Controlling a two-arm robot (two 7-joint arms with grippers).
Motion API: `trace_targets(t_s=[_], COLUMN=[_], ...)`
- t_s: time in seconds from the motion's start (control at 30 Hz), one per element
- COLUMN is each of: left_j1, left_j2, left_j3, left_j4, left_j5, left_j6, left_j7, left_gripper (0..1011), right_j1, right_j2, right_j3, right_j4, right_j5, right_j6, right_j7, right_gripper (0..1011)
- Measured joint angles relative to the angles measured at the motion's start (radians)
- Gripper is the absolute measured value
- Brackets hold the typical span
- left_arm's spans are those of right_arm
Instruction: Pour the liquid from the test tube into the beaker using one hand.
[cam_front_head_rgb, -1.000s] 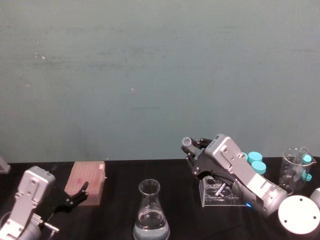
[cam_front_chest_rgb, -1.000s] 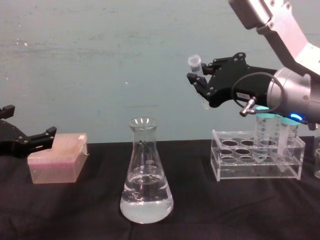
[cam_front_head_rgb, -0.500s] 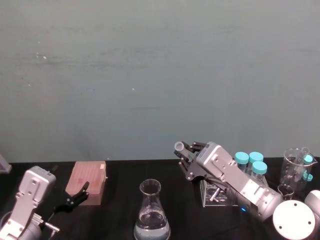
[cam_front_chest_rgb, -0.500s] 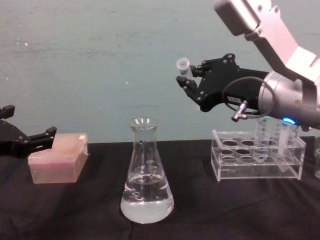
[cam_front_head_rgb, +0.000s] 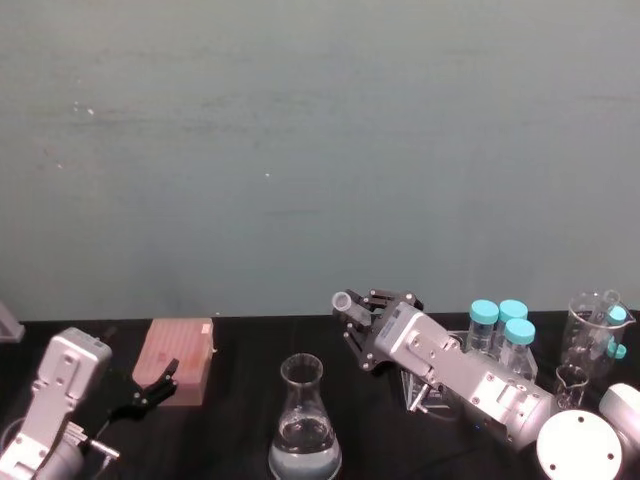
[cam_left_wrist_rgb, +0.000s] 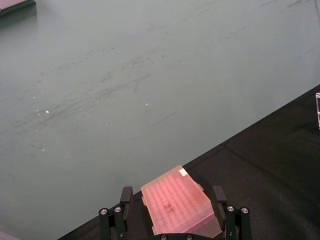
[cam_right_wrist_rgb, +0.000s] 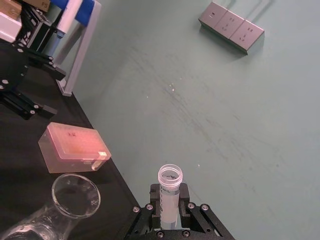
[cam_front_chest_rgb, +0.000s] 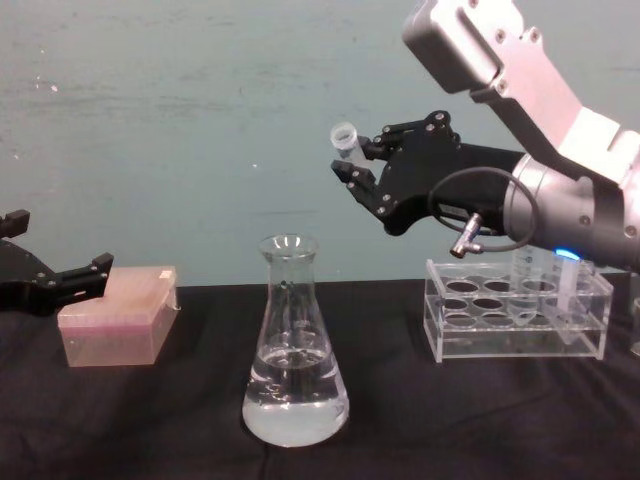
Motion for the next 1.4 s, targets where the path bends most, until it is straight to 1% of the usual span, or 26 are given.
trace_targets(t_s=[0.2, 0.27, 0.3, 0.43, 0.53, 0.77, 0.93, 1.03, 1.4], left_j1=[0.000, 0.000, 0.000, 0.000, 0.000, 0.000, 0.000, 0.000, 0.000], left_j2=[0.000, 0.000, 0.000, 0.000, 0.000, 0.000, 0.000, 0.000, 0.000], left_j3=[0.000, 0.000, 0.000, 0.000, 0.000, 0.000, 0.000, 0.000, 0.000], left_j4=[0.000, 0.000, 0.000, 0.000, 0.000, 0.000, 0.000, 0.000, 0.000], left_j5=[0.000, 0.000, 0.000, 0.000, 0.000, 0.000, 0.000, 0.000, 0.000], left_j6=[0.000, 0.000, 0.000, 0.000, 0.000, 0.000, 0.000, 0.000, 0.000], left_j7=[0.000, 0.000, 0.000, 0.000, 0.000, 0.000, 0.000, 0.000, 0.000], left_gripper=[1000, 1000, 1000, 1000, 1000, 1000, 1000, 1000, 1000], right_j1=[-0.004, -0.005, -0.005, -0.007, -0.009, -0.011, -0.016, -0.018, -0.023], right_j2=[0.002, 0.002, 0.002, -0.002, -0.005, -0.010, -0.012, -0.012, -0.015], right_j3=[-0.011, -0.015, -0.015, -0.018, -0.018, -0.018, -0.022, -0.023, -0.030], right_j4=[-0.002, 0.005, 0.005, 0.014, 0.016, 0.018, 0.013, 0.012, 0.007], right_j5=[-0.025, -0.050, -0.050, -0.082, -0.100, -0.125, -0.163, -0.175, -0.244], right_j6=[-0.023, -0.035, -0.035, -0.040, -0.040, -0.036, -0.030, -0.028, -0.013], right_j7=[-0.013, -0.034, -0.034, -0.062, -0.077, -0.093, -0.120, -0.128, -0.175], right_gripper=[209, 209, 209, 209, 209, 209, 209, 209, 209])
